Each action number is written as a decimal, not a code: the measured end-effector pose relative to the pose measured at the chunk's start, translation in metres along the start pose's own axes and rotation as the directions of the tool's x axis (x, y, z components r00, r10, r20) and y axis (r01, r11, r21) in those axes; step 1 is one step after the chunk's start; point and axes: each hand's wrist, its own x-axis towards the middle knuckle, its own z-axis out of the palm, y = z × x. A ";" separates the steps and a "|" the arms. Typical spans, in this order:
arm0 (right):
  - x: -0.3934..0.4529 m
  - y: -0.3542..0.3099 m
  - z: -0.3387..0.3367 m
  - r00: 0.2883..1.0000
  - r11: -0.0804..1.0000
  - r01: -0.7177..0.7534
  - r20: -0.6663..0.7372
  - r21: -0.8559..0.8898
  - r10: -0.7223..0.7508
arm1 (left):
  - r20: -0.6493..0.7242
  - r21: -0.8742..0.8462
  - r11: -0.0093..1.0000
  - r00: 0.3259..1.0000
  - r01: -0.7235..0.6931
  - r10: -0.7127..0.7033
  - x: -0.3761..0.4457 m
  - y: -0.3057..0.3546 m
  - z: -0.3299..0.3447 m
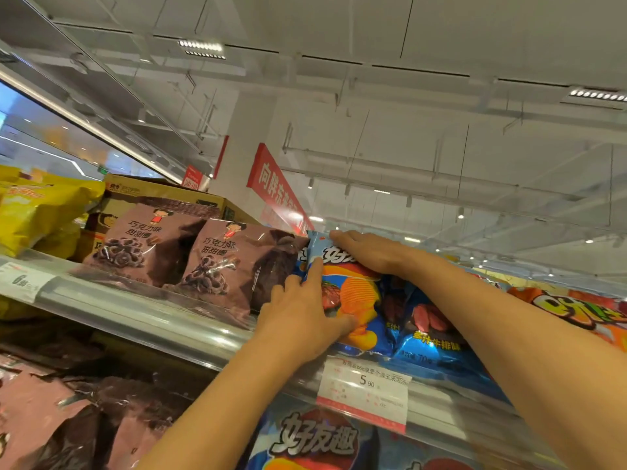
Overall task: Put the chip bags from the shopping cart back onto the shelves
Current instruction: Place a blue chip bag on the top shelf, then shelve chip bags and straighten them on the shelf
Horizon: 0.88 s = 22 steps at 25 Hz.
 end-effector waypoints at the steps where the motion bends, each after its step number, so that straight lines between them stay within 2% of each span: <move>1: 0.000 0.000 0.001 1.000 0.999 -0.024 0.005 0.042 0.024 | 0.023 -0.009 1.000 1.000 0.008 -0.008 0.000 0.000 -0.002; 6: 0.006 -0.001 0.003 0.997 0.993 -0.074 -0.016 0.088 0.076 | 0.083 -0.061 0.998 0.996 0.018 -0.013 -0.001 -0.001 -0.013; 9: 0.001 0.001 0.013 0.989 0.979 -0.140 -0.078 -0.150 0.129 | 0.103 -0.012 1.000 0.994 0.028 -0.027 -0.004 -0.001 -0.016; 11: -0.004 0.001 0.019 0.982 0.952 -0.150 -0.152 -0.267 0.112 | -0.008 0.122 0.992 0.999 -0.039 0.040 -0.012 0.002 -0.011; 12: -0.007 0.001 0.019 0.977 0.953 -0.111 -0.207 -0.282 0.053 | -0.105 0.191 0.975 0.985 -0.113 0.135 -0.018 0.004 -0.005; 14: -0.012 -0.001 0.016 0.945 0.962 0.071 -0.290 -0.264 -0.150 | -0.226 0.224 0.932 0.915 -0.286 0.335 -0.030 0.007 0.009; 16: -0.017 -0.001 0.018 0.944 0.951 0.213 -0.204 -0.226 -0.260 | -0.176 0.234 0.911 0.907 -0.340 0.383 -0.041 0.008 0.023; 18: -0.022 0.001 0.028 0.980 0.948 0.175 -0.051 -0.264 -0.194 | -0.103 0.290 0.895 0.919 -0.338 0.381 -0.046 0.006 0.034; 19: -0.024 0.003 0.032 0.989 0.948 0.135 -0.019 -0.289 -0.147 | -0.088 0.315 0.885 0.918 -0.344 0.388 -0.048 0.004 0.036; 22: -0.034 -0.003 0.023 0.988 0.937 0.124 -0.047 -0.327 -0.147 | -0.071 0.313 0.867 0.900 -0.389 0.429 -0.053 -0.003 0.032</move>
